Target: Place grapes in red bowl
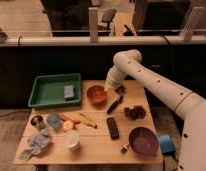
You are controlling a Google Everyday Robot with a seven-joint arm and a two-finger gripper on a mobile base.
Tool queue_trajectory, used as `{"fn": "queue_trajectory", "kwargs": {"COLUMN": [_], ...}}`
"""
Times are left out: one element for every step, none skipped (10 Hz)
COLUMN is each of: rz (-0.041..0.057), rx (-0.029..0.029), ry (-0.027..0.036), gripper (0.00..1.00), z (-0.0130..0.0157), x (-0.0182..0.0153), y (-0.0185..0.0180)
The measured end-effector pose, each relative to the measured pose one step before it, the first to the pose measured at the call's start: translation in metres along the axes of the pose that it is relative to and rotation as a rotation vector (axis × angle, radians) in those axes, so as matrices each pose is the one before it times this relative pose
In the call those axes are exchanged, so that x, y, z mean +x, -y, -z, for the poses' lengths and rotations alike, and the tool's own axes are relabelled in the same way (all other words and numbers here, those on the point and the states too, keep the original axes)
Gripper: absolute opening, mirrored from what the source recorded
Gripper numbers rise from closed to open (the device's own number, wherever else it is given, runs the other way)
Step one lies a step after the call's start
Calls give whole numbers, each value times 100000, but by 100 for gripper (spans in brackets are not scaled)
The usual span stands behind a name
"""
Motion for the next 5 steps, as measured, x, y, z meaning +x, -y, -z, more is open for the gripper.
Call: {"fn": "queue_trajectory", "kwargs": {"rz": [-1279, -1035, -292, -226, -350], "rx": [-812, -559, -578, -587, -816], "ry": [19, 49, 18, 24, -288], "gripper": [63, 74, 79, 80, 80], "z": [-58, 38, -118, -80, -36], "x": [1417, 1261, 637, 762, 1376], "y": [-568, -527, -341, -260, -268]}}
